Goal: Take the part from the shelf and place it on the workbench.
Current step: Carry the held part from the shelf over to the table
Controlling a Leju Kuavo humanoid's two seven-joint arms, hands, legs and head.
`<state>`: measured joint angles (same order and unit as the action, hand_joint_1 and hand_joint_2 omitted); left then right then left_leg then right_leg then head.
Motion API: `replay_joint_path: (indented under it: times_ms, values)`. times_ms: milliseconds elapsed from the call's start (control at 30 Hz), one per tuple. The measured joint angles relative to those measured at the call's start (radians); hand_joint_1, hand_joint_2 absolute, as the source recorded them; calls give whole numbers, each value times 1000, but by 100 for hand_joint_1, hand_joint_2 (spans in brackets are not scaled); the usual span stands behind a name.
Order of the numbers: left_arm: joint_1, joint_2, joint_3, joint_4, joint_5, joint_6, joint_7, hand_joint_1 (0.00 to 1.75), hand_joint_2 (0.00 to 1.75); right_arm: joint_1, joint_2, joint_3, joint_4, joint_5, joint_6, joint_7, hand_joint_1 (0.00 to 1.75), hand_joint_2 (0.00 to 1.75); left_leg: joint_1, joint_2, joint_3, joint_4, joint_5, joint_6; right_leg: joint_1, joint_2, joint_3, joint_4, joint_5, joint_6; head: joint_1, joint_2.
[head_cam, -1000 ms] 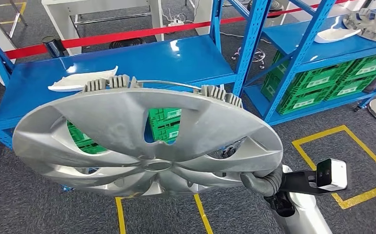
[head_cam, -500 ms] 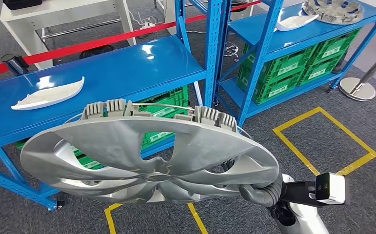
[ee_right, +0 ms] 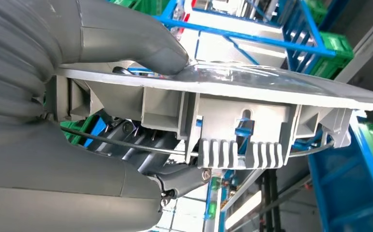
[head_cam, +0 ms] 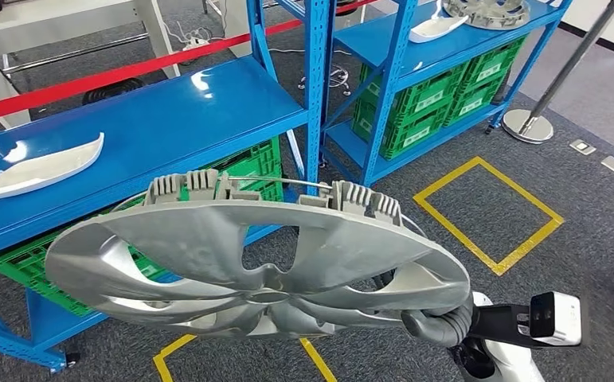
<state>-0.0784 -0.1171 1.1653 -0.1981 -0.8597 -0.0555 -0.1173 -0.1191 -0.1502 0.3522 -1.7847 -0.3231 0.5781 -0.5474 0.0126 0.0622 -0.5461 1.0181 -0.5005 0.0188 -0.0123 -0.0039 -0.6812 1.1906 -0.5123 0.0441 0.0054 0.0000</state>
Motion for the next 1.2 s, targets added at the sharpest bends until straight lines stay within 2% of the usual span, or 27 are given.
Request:
replay_joint_path:
  times_ms: [67, 100, 133, 200, 267, 333, 367, 400, 433, 467, 500, 567, 600, 633, 700, 733, 767, 833, 867, 900, 933, 967, 1000, 1033, 1100, 1133, 1200]
  values:
    - [-1, -2, 0, 0, 0, 0, 1, 0, 175, 4, -4, 0, -5, 1, -1, -1, 175, 175, -4, 15, 2, 2, -5, -8, 8, -32, 70, -128, 40, -13, 2, 0]
    - [-2, -3, 0, 0, 0, 0, 2, 0, 175, 7, -5, 0, -8, 1, -2, -1, 175, 175, -7, 22, 4, 3, -7, -13, 11, -41, 86, -160, 46, -19, 2, 0]
    - [-3, -4, 0, 0, 0, 0, 2, 0, 175, 10, -7, 0, -11, 1, -2, -2, 175, 175, -8, 28, 6, 1, -9, -19, 14, -41, 88, -169, 44, -25, 2, 0]
    - [-7, -6, 0, 0, 0, 0, 2, 0, 175, 20, -11, 0, -15, 2, -2, -3, 175, 175, -7, 36, 11, -1, -12, -30, 12, -24, 86, -173, 48, -37, 2, 0]
    - [-8, -8, 0, 1, 0, -1, 2, 0, 175, 25, -14, 0, -19, 3, -2, -4, 175, 175, -3, 2, -3, 36, -40, -42, 5, -9, 87, -178, 53, -48, -1, 0]
    - [-7, -10, 0, 3, -1, -4, 2, 0, 175, 27, -15, 1, -20, 4, 0, -6, 175, 175, -1, -43, -57, 153, -103, -49, 3, 8, 87, -180, 55, -54, -7, 0]
    - [-5, -11, 0, 4, -1, -5, 3, 0, 175, 27, -15, 2, -20, 5, 1, -7, 175, 175, -1, -52, -90, 222, -132, -51, 3, 17, 87, -179, 55, -55, -9, 0]
    - [-4, -12, 0, 5, -1, -6, 3, 0, 175, 27, -15, 2, -20, 6, 1, -8, 175, 175, -1, -55, -116, 271, -145, -52, 4, 28, 87, -179, 55, -55, -10, 0]
    - [-3, -13, 0, 5, -1, -7, 4, 0, 175, 27, -15, 2, -20, 7, 1, -8, 175, 175, -1, -56, -125, 284, -138, -51, 4, 39, 87, -178, 55, -55, -11, 0]
    - [-3, -13, 0, 6, -1, -8, 4, 0, 175, 27, -15, 2, -20, 8, 2, -8, 175, 175, 0, -59, -115, 256, -110, -50, 4, 50, 88, -178, 55, -54, -11, 0]
    - [-3, -14, 0, 6, 0, -8, 5, 0, 175, 26, -15, 2, -20, 9, 3, -8, 175, 175, 1, -67, -88, 193, -71, -48, 3, 61, 89, -176, 55, -53, -12, 0]
    - [-4, -15, 0, 6, 0, -9, 5, 0, 175, 22, -15, 3, -20, 11, 7, -7, 175, 175, 4, -107, -29, 59, -13, -43, 4, 82, 87, -173, 54, -46, -14, 0]
    - [-4, -16, 0, 7, 1, -9, 5, 0, 175, 19, -15, 3, -20, 14, 9, -7, 175, 175, 4, -121, -13, 21, -1, -40, 4, 91, 84, -171, 55, -40, -14, 0]
    - [-5, -18, 0, 7, 2, -9, 5, 0, 175, 16, -15, 3, -21, 18, 10, -7, 175, 175, 3, -127, -9, 7, -1, -35, 3, 100, 81, -171, 56, -32, -14, 0]
    - [-6, -22, 0, 8, 3, -9, 4, 0, 175, 13, -15, 4, -24, 29, 10, -7, 175, 175, 0, -108, -7, 3, 2, -22, 1, 112, 77, -173, 60, -18, -13, 0]
    - [-6, -23, 0, 8, 3, -9, 2, 0, 175, 11, -15, 4, -26, 35, 7, -6, 175, 175, 1, -98, -6, 0, 5, -13, 1, 104, 73, -166, 56, -13, -12, 0]
    - [-7, -25, 0, 8, 2, -10, 0, 0, 175, 8, -15, 4, -29, 40, 3, -5, 175, 175, 2, -87, -4, -3, 8, -6, 2, 85, 61, -143, 41, -8, -9, 0]
    - [-7, -25, 0, 7, 1, -12, -7, 0, 175, 0, -15, 4, -35, 53, -7, -4, 175, 175, 1, -65, -3, -6, 9, 3, 3, 37, 10, -36, -17, -2, -3, 0]
    - [-6, -25, 0, 7, 0, -13, -9, 0, 175, -1, -15, 4, -37, 59, -12, -3, 175, 175, 0, -54, -4, -5, 8, 5, 2, 25, -24, 34, -48, 1, -2, 0]
    - [-6, -25, 0, 7, -1, -13, -11, 0, 175, -1, -15, 5, -40, 65, -16, -3, 175, 175, -1, -42, -4, -5, 8, 5, 2, 19, -52, 90, -67, 3, -1, 0]
    - [-6, -25, 0, 7, -2, -14, -12, 0, 175, -1, -15, 5, -42, 70, -19, -1, 175, 175, -1, -31, -5, -5, 7, 5, 1, 17, -63, 113, -69, 4, -1, 0]
    - [-7, -25, 0, 7, -3, -15, -12, 0, 175, 0, -16, 6, -45, 74, -21, 0, 175, 175, -2, -20, -5, -4, 6, 4, 1, 15, -53, 96, -52, 4, 0, 0]
    - [-7, -25, 0, 8, -5, -16, -12, 0, 175, 0, -17, 6, -49, 77, -21, 1, 175, 175, -2, -10, -4, -3, 4, 3, 1, 7, -22, 39, -22, 2, 1, 0]
    - [-8, -26, 0, 8, -7, -17, -12, 0, 175, -1, -18, 6, -54, 78, -22, 1, 175, 175, -2, -1, -3, -1, 2, 0, 2, -11, 20, -38, 7, -2, 2, 0]
    - [-10, -27, 0, 8, -11, -18, -12, 0, 175, -2, -20, 6, -66, 79, -21, 1, 175, 175, -7, 15, 0, 2, -4, -10, 8, -40, 80, -149, 41, -14, 3, 0]
    - [-10, -27, 0, 8, -12, -18, -12, 0, 175, -3, -23, 6, -71, 76, -21, 1, 175, 175, -9, 22, 2, 2, -6, -15, 11, -47, 89, -168, 44, -21, 3, 0]
    - [-12, -27, 0, 8, -13, -18, -12, 0, 175, -3, -32, 6, -79, 68, -20, 0, 175, 175, -10, 35, 7, -2, -8, -27, 12, -29, 86, -170, 45, -33, 2, 0]
